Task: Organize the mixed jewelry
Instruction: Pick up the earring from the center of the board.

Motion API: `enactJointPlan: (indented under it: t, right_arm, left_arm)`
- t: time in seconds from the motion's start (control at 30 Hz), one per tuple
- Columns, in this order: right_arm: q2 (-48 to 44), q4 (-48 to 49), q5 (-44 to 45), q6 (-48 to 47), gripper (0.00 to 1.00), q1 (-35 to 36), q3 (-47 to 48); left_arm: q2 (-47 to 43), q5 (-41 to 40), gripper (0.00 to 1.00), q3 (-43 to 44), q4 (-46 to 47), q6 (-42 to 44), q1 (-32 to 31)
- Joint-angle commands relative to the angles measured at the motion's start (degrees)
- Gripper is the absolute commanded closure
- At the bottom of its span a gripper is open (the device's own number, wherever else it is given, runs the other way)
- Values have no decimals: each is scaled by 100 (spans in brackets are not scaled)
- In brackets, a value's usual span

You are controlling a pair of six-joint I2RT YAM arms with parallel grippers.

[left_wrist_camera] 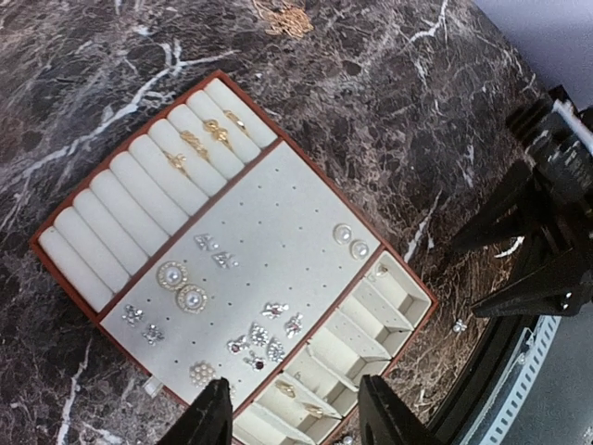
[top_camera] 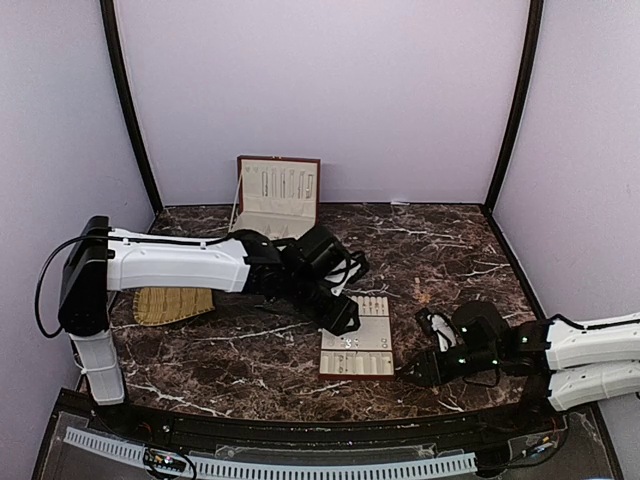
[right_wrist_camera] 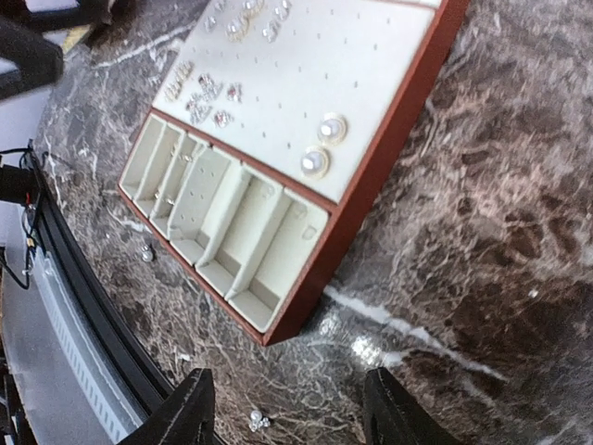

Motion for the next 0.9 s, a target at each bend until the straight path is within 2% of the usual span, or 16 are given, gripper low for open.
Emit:
enactJointPlan:
  t: [0.0,0.27,0.67,0.87]
  right_arm:
    - [299,-478,482,47,49,554,316]
    - [826,-1120,1156,-27,58,1564,885]
    - [1803,-1698,2004,-110,75,2166,1509]
    - [2107,-1818,2178,-177,80,2369,1696]
  left_arm:
    - [-552,62,50,-757,910,-303,119]
    - [-964,122,50,-1612,1618,-440,172]
    - [-1353,225,50,-2271,2029,-436,261]
    - [-1454,238,50,-2402,2081,-423,286]
